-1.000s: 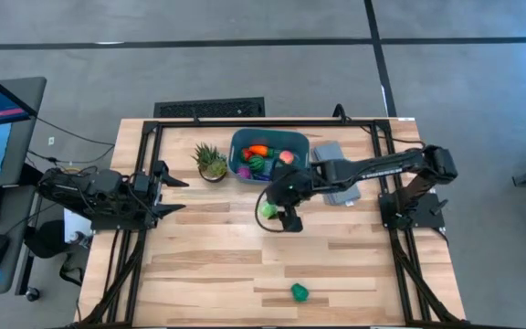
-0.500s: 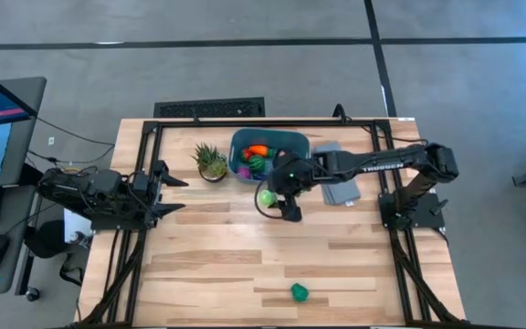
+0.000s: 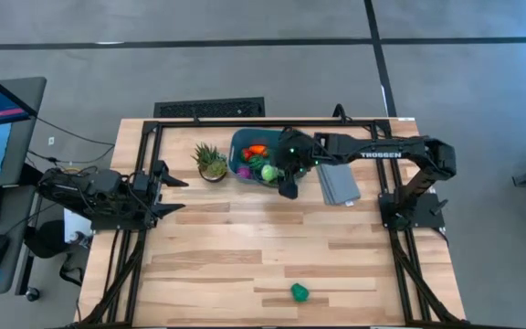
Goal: Pick and placing Produce into tupperware
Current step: Put the cabbage into the blue bin
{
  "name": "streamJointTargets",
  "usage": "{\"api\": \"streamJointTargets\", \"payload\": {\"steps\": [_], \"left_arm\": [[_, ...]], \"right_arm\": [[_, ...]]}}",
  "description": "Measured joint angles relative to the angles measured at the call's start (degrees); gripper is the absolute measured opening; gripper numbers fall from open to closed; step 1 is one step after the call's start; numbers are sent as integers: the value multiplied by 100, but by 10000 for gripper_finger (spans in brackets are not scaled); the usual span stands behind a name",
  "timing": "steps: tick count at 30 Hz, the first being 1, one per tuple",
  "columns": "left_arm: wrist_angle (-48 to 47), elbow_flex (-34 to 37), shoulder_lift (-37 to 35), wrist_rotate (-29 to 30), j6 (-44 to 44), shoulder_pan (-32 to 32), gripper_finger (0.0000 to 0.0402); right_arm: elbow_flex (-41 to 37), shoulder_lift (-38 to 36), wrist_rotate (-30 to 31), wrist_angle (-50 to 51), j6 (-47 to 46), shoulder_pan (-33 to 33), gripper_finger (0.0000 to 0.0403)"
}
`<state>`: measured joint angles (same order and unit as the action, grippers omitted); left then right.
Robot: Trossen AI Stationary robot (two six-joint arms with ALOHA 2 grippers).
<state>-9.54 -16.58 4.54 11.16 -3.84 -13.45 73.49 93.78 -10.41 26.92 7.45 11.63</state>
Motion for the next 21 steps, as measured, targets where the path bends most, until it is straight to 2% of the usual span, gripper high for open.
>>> {"api": "streamJointTargets", "payload": {"steps": [13,18,21], "left_arm": [[-9,0,0,-27,241,-1,288],[-2,0,0,24,755,-1,288],[151,0,-8,309,1087,0,288]], "right_arm": [[0,3,-9,-468,-101,697,255],[0,7,-7,-585,-106,929,255],[0,7,-7,-670,-147,1020,255]]}}
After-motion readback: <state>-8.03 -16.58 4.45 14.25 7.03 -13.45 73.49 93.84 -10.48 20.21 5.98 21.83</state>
